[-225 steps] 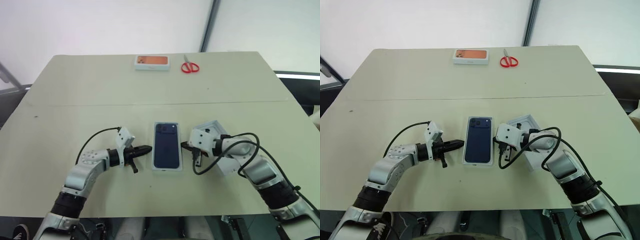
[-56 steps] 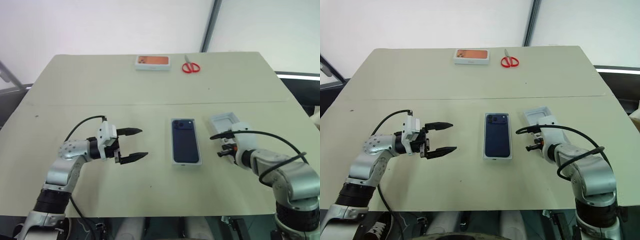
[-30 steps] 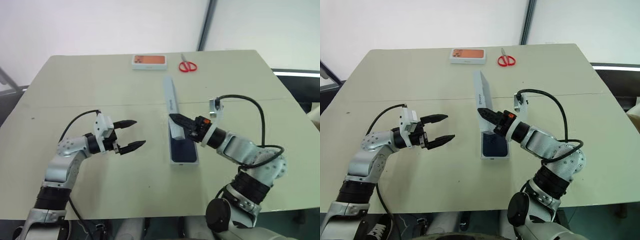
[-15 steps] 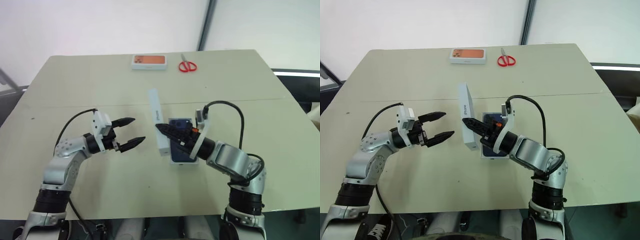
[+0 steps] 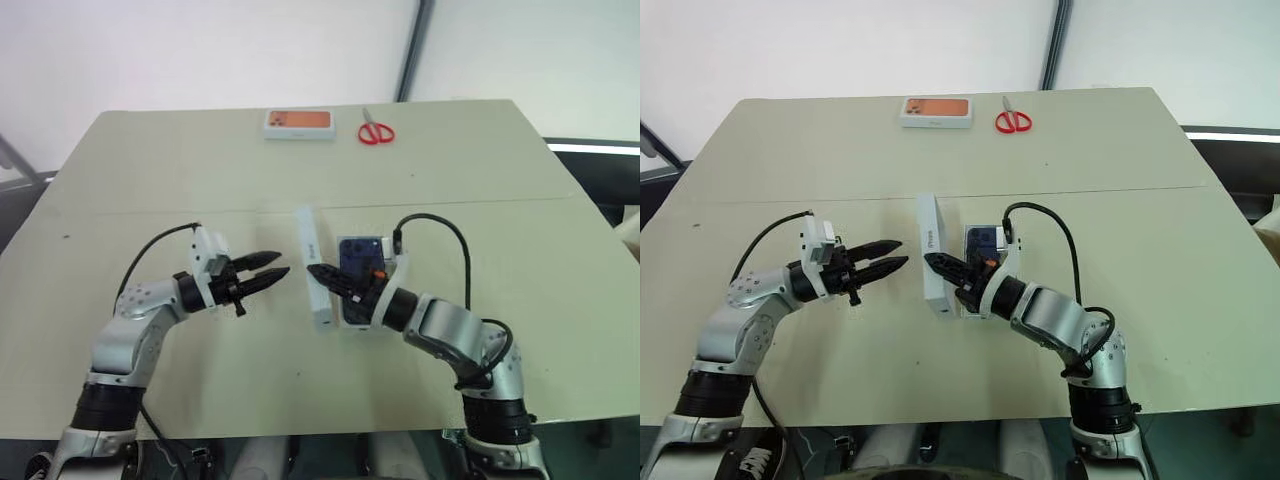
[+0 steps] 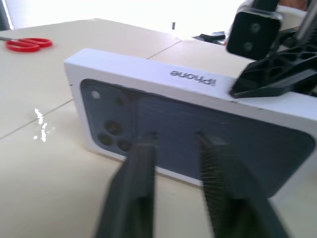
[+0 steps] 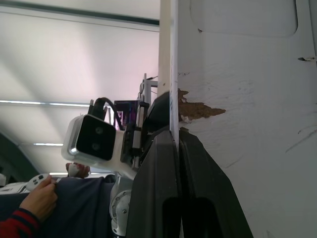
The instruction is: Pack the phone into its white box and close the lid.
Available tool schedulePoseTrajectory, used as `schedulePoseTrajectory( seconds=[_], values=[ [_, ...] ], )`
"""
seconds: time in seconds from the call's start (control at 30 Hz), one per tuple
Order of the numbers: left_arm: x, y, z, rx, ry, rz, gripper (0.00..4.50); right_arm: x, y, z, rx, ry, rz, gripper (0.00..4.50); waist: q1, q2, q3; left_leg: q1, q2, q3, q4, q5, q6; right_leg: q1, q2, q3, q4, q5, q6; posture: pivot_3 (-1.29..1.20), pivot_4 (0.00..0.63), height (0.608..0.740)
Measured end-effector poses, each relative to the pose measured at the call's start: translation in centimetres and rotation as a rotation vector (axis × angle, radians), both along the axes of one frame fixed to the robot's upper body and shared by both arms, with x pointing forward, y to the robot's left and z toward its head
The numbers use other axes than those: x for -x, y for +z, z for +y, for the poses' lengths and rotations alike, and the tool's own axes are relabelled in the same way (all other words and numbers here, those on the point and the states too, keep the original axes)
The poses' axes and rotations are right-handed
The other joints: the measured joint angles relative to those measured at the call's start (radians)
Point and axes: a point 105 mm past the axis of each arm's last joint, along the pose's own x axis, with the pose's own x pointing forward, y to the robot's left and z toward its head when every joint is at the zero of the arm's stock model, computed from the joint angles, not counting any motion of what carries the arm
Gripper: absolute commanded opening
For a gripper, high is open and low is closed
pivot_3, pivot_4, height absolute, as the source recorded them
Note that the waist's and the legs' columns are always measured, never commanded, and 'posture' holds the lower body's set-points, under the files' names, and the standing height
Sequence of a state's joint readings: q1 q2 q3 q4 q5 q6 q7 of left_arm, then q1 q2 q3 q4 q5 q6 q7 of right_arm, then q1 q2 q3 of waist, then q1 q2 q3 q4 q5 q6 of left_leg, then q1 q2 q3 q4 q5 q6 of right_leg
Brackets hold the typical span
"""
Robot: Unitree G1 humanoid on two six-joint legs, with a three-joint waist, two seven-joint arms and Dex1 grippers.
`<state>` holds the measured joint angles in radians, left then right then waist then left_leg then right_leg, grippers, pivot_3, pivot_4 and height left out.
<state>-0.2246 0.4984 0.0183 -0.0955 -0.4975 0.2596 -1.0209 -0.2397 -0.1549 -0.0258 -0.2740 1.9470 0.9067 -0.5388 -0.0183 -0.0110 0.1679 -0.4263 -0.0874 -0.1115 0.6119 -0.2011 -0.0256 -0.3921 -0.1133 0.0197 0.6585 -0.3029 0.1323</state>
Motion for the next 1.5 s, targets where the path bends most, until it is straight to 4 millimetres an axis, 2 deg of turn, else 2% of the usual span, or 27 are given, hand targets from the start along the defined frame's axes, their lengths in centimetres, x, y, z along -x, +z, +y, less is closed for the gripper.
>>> schedulePoseTrajectory(
  seconds=[0.17,0.27,0.47,0.53,0.67,0.77,0.83,0.9,1.0,1.07,1.13,1.2,1.37,1.5],
  values=[
    [0.4,-1.5,-2.5,0.017,-0.033,0.026,0.02,0.1,-0.1,-0.1,0.008,0.012,-0.013,0.00,0.002,0.000,0.000,0.000,0.000,0.000,0.000,0.000,0.000,0.000,0.000,0.000,0.000,0.000,0.000,0.00,0.150,0.740],
    [0.2,-2.4,-3.4,0.016,-0.030,0.039,0.00,0.0,-0.6,-0.8,0.033,0.000,-0.019,0.94,0.003,0.000,0.000,0.000,0.000,0.000,0.000,0.000,0.000,0.001,0.000,0.000,0.000,0.000,0.000,0.00,0.150,0.740],
    [-0.6,-2.6,-5.1,0.038,-0.035,0.024,0.00,-0.6,-0.2,-2.3,0.078,-0.043,-0.078,3.87,0.006,0.000,0.000,0.000,-0.001,0.000,0.001,0.000,0.000,0.001,0.000,-0.001,-0.001,0.000,0.000,0.00,0.150,0.740],
    [-0.7,-2.5,-5.9,0.053,-0.053,0.024,0.00,-1.2,0.0,-3.5,0.129,-0.088,-0.122,3.87,0.008,0.000,0.000,0.000,-0.001,0.000,0.001,0.000,0.000,0.002,0.000,-0.001,-0.001,0.000,0.000,0.00,0.150,0.740],
    [-1.0,-2.3,-7.0,0.068,-0.072,0.021,0.00,-2.2,1.6,-7.7,0.390,-0.169,-0.359,3.87,0.007,0.000,0.000,-0.001,-0.001,0.000,0.001,0.000,0.001,0.002,0.000,-0.002,-0.002,0.000,0.000,0.00,0.150,0.740],
    [-1.2,-2.4,-8.0,0.072,-0.086,0.020,0.00,-2.5,2.2,-9.6,0.549,-0.195,-0.496,3.87,0.004,0.000,0.000,-0.001,0.000,0.000,0.001,0.000,0.001,0.002,0.001,-0.002,-0.002,0.000,0.001,0.00,0.150,0.740],
    [-0.9,-2.4,-8.8,0.078,-0.108,0.020,0.00,-2.6,2.1,-10.3,0.612,-0.198,-0.551,3.87,0.004,-0.001,0.000,-0.001,0.000,0.000,0.001,-0.001,0.001,0.003,0.000,-0.002,-0.002,0.000,0.001,0.00,0.150,0.740],
    [-0.8,-2.5,-9.0,0.078,-0.117,0.021,0.00,-2.8,1.0,-11.6,0.818,-0.177,-0.613,3.87,0.006,0.000,0.000,-0.001,-0.001,0.000,0.002,-0.001,0.001,0.003,0.000,-0.002,-0.002,0.000,0.001,0.00,0.150,0.740],
    [-0.9,-2.7,-8.6,0.055,-0.115,0.020,0.00,-3.0,-0.5,-12.8,1.066,-0.135,-0.726,2.97,0.007,-0.001,0.001,-0.001,-0.001,0.000,0.002,0.000,0.001,0.003,0.000,-0.003,-0.002,0.000,0.001,0.00,0.150,0.740],
    [-1.0,-2.8,-7.8,0.032,-0.103,0.019,0.00,-2.6,-1.9,-12.5,1.171,-0.074,-0.790,2.02,0.005,-0.001,0.001,-0.001,-0.001,0.000,0.002,0.000,0.001,0.002,0.000,-0.003,-0.002,0.000,0.001,0.00,0.150,0.740],
    [-1.2,-2.9,-6.8,0.007,-0.085,0.019,0.00,-2.5,-2.6,-12.3,1.192,-0.072,-0.806,0.99,0.004,-0.001,0.001,0.000,-0.001,0.000,0.002,0.000,0.001,0.002,0.000,-0.002,-0.002,0.000,0.001,0.00,0.150,0.740],
    [-1.5,-2.9,-5.7,-0.007,-0.062,0.023,0.00,-2.8,-2.2,-12.0,1.153,-0.131,-0.807,0.04,0.006,-0.001,0.001,0.000,0.000,-0.001,0.002,0.000,0.001,0.003,0.000,-0.002,-0.002,0.000,0.001,0.00,0.150,0.740],
    [-2.3,-3.6,-3.9,-0.045,0.022,0.051,0.00,-3.3,-1.7,-12.3,1.272,-0.102,-0.904,0.04,0.012,-0.001,0.001,-0.001,-0.001,-0.001,0.002,0.000,0.001,0.004,-0.001,-0.003,-0.003,0.000,0.001,0.00,0.150,0.740],
    [-2.5,-5.5,-4.2,-0.065,0.046,0.183,0.00,-3.3,-2.5,-11.6,1.339,-0.031,-0.950,0.04,0.009,-0.001,0.001,-0.001,-0.001,-0.001,0.002,0.000,0.001,0.003,-0.001,-0.003,-0.003,0.000,0.001,0.00,0.150,0.740]
  ],
)
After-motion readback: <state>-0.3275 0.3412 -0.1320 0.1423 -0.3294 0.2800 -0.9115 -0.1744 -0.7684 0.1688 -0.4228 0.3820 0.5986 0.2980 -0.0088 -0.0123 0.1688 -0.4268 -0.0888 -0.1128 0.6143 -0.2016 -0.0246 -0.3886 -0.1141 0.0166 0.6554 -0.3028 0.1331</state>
